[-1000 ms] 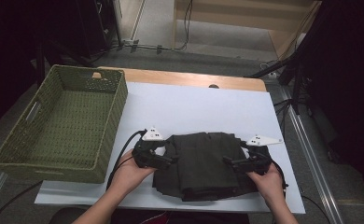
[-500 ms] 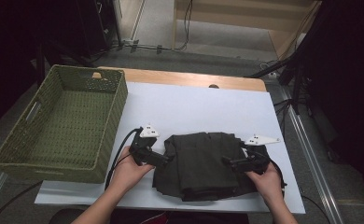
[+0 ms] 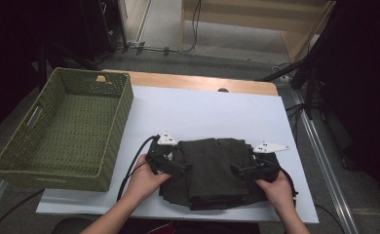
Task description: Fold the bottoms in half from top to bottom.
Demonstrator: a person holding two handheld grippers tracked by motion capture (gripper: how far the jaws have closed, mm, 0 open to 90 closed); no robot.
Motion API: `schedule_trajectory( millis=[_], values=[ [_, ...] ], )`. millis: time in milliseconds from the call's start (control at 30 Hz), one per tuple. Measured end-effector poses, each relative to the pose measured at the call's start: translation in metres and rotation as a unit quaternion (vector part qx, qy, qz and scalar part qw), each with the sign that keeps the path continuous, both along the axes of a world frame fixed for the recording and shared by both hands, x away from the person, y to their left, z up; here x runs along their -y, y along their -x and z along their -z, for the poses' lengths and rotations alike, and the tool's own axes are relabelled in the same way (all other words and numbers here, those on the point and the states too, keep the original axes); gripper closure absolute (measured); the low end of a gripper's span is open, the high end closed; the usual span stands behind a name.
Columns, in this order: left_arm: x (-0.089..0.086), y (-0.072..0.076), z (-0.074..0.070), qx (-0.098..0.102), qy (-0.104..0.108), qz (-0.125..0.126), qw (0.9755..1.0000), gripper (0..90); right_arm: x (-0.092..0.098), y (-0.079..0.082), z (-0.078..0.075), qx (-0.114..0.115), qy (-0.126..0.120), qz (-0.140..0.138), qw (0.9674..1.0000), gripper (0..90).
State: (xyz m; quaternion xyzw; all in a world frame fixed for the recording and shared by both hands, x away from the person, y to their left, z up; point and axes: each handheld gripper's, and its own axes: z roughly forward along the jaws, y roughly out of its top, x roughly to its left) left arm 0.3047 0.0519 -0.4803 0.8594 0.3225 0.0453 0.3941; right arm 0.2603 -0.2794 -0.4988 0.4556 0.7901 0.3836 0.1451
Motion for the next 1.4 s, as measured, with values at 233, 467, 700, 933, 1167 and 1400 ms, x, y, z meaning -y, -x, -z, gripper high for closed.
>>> schedule_trajectory(
  millis=[233,467,700,933,1167,1400],
  values=[
    [0.008,0.003,0.007,0.000,-0.010,-0.008,0.9999,0.0,0.000,-0.003,0.008,-0.017,0.016,0.012,0.9996,0.3],
    [0.013,0.007,0.016,0.020,-0.039,-0.026,0.9987,0.0,0.002,-0.006,0.012,-0.024,0.034,0.029,0.9987,0.2],
    [0.011,0.008,0.024,0.009,-0.031,-0.045,0.9985,0.0,0.001,-0.007,0.018,-0.025,0.035,0.035,0.9984,0.2],
    [0.010,0.005,0.032,-0.010,-0.009,-0.052,0.9986,0.0,0.008,-0.008,0.025,-0.046,0.011,0.049,0.9977,0.0],
    [0.013,0.005,0.032,-0.018,-0.001,-0.051,0.9985,0.0,0.003,-0.006,0.026,-0.040,0.008,0.044,0.9982,3.1],
    [0.026,0.006,0.029,-0.052,0.020,-0.031,0.9980,4.9,-0.005,-0.002,0.021,-0.048,0.000,0.031,0.9984,23.4]
  ],
)
